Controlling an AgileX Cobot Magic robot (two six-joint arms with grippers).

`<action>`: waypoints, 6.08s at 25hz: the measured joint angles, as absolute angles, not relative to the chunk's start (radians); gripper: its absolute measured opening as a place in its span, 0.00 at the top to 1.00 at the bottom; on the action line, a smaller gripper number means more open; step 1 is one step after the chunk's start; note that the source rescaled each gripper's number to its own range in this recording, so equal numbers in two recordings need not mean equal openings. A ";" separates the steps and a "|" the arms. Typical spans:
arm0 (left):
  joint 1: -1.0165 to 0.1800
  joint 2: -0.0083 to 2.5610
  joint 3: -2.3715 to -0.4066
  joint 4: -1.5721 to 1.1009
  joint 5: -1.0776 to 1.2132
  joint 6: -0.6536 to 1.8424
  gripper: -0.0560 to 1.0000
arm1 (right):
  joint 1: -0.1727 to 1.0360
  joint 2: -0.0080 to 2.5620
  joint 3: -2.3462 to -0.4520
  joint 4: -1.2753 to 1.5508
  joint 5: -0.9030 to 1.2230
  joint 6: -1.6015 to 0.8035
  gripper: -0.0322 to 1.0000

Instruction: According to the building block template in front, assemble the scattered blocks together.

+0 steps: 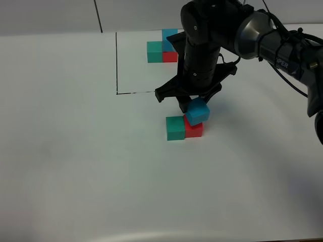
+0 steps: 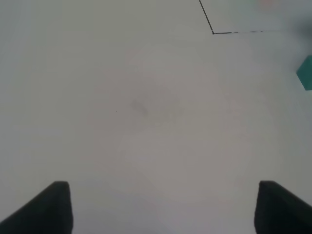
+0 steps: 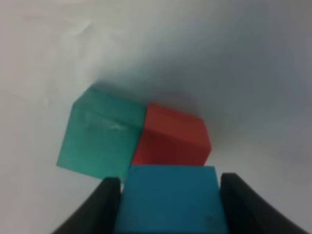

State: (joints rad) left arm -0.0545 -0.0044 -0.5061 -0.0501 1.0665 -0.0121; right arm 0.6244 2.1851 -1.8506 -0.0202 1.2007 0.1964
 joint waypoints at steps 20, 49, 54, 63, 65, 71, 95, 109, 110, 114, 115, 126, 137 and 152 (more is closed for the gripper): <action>-0.054 -0.004 -0.506 -0.050 1.067 -0.012 0.24 | 0.624 2.208 -1.852 -0.012 1.211 0.404 0.96; -0.054 -0.004 -0.506 -0.050 1.067 -0.012 0.25 | 0.624 2.238 -1.852 -0.012 1.163 0.516 0.96; -0.054 -0.004 -0.506 -0.050 1.067 -0.012 0.25 | 0.624 2.238 -1.852 -0.015 1.163 0.516 0.96; -0.054 -0.004 -0.506 -0.050 1.067 -0.012 0.25 | 0.624 2.238 -1.852 -0.026 1.163 0.516 0.96; -0.054 -0.004 -0.506 -0.050 1.067 -0.012 0.25 | 0.624 2.238 -1.852 -0.026 1.163 0.517 0.96; -0.054 -0.004 -0.506 -0.050 1.067 -0.012 0.25 | 0.624 2.238 -1.852 -0.023 1.163 0.519 0.96; -0.054 -0.004 -0.506 -0.050 1.067 -0.012 0.25 | 0.497 2.084 -1.852 -0.058 1.202 0.294 0.00; -0.054 -0.004 -0.506 -0.050 1.067 -0.012 0.26 | 0.248 1.682 -1.497 -0.064 1.065 0.145 0.00; -0.054 -0.004 -0.506 -0.050 1.067 -0.012 0.26 | 0.236 1.630 -1.467 -0.065 1.073 0.145 0.00; -0.054 -0.004 -0.506 -0.050 1.067 -0.012 0.26 | 0.204 1.403 -1.289 -0.067 1.092 0.132 0.00; -0.054 -0.004 -0.506 -0.050 1.067 -0.012 0.26 | 0.201 1.347 -1.244 -0.068 1.093 0.131 0.00; -0.054 -0.004 -0.506 -0.050 1.067 -0.012 0.26 | 0.206 0.586 -0.787 -0.050 1.185 0.064 0.00; -0.054 -0.004 -0.506 -0.050 1.067 -0.012 0.26 | 0.290 0.152 -0.580 0.010 1.129 0.031 0.00; -0.054 -0.004 -0.506 -0.050 1.067 -0.012 0.26 | 0.374 0.143 -0.504 -0.019 1.065 0.044 0.01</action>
